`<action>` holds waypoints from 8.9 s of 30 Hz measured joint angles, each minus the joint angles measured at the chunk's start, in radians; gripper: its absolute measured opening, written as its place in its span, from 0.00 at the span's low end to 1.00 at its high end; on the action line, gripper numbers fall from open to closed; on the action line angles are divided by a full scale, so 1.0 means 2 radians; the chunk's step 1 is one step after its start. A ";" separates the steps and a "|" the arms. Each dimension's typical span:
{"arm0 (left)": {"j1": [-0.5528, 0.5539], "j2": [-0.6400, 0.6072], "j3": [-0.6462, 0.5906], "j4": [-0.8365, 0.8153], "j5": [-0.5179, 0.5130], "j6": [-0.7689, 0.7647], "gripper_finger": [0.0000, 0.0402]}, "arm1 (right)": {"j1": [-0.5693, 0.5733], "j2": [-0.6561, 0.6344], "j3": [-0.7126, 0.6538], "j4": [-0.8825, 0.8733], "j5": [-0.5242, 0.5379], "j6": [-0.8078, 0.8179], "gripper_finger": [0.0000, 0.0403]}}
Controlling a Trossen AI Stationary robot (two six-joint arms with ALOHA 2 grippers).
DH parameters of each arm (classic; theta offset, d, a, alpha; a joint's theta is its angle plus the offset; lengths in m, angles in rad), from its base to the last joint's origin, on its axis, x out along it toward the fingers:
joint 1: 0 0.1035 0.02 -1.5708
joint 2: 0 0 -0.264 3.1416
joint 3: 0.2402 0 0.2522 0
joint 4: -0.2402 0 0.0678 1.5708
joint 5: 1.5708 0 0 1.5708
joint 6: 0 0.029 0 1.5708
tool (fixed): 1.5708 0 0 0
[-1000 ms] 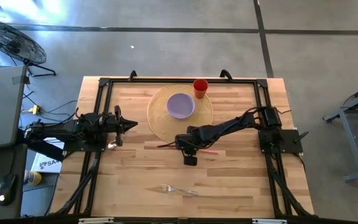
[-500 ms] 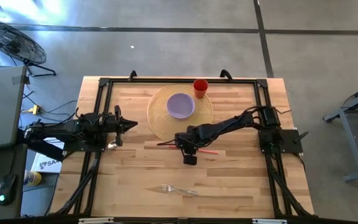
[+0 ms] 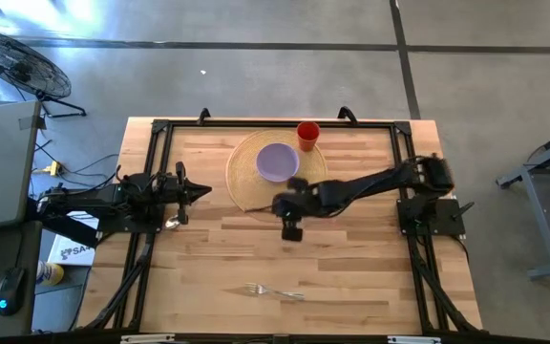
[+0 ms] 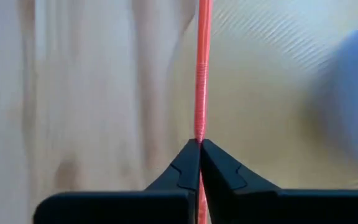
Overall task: Pick & Place Utensil
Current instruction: Put the pink straw into the orange cup, then put the silver fork into the purple bowl
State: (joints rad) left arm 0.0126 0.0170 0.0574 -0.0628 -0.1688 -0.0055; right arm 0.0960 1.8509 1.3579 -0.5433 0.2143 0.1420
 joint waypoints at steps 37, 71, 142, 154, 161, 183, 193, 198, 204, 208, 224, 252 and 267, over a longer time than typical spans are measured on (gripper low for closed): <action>0.000 0.000 0.001 -0.004 -0.002 -0.013 0.02 | -0.315 -0.076 -0.312 0.792 0.047 -0.086 0.03; 0.000 0.000 0.001 -0.001 -0.014 -0.019 0.02 | -0.005 -0.255 -0.299 0.405 0.178 -0.089 0.35; 0.000 0.000 -0.001 0.048 -0.070 -0.052 0.02 | 0.184 0.126 0.033 0.020 -0.068 0.073 0.06; 0.000 0.000 0.000 0.043 -0.068 -0.052 0.02 | 0.175 0.120 0.032 0.000 -0.021 0.075 0.16; 0.000 0.000 0.000 0.043 -0.064 -0.052 0.02 | 0.174 0.120 0.032 -0.003 -0.030 0.098 0.12; 0.000 0.000 0.000 0.029 -0.064 -0.065 0.02 | 0.185 0.113 -0.118 0.297 0.015 0.108 0.19; 0.000 0.000 0.000 0.030 -0.064 -0.065 0.02 | 0.185 0.114 -0.191 0.417 0.011 0.106 0.18; 0.000 0.000 0.000 0.030 -0.064 -0.066 0.02 | 0.183 0.114 -0.195 0.422 0.011 0.097 0.15; 0.000 0.000 0.000 0.030 -0.064 -0.065 0.02 | 0.174 0.113 -0.196 0.421 0.000 0.087 0.03; 0.000 0.000 0.001 0.030 -0.064 -0.066 0.02 | 0.159 0.107 -0.185 0.402 -0.004 0.110 0.04; 0.000 0.000 0.001 0.026 -0.065 -0.065 0.02 | 0.086 0.058 0.024 0.060 0.113 0.133 0.06; 0.000 0.000 0.050 -0.079 -0.048 -0.079 0.02 | -0.178 0.078 0.194 -0.162 -0.030 0.189 0.05; 0.000 0.000 0.050 -0.079 -0.056 -0.079 0.02 | -0.204 0.117 0.173 -0.135 -0.073 0.186 0.05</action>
State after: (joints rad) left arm 0.0128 0.0174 0.1570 -0.2199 -0.2811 -0.1627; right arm -0.3119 2.0852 1.7048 -0.8124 0.0687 0.5140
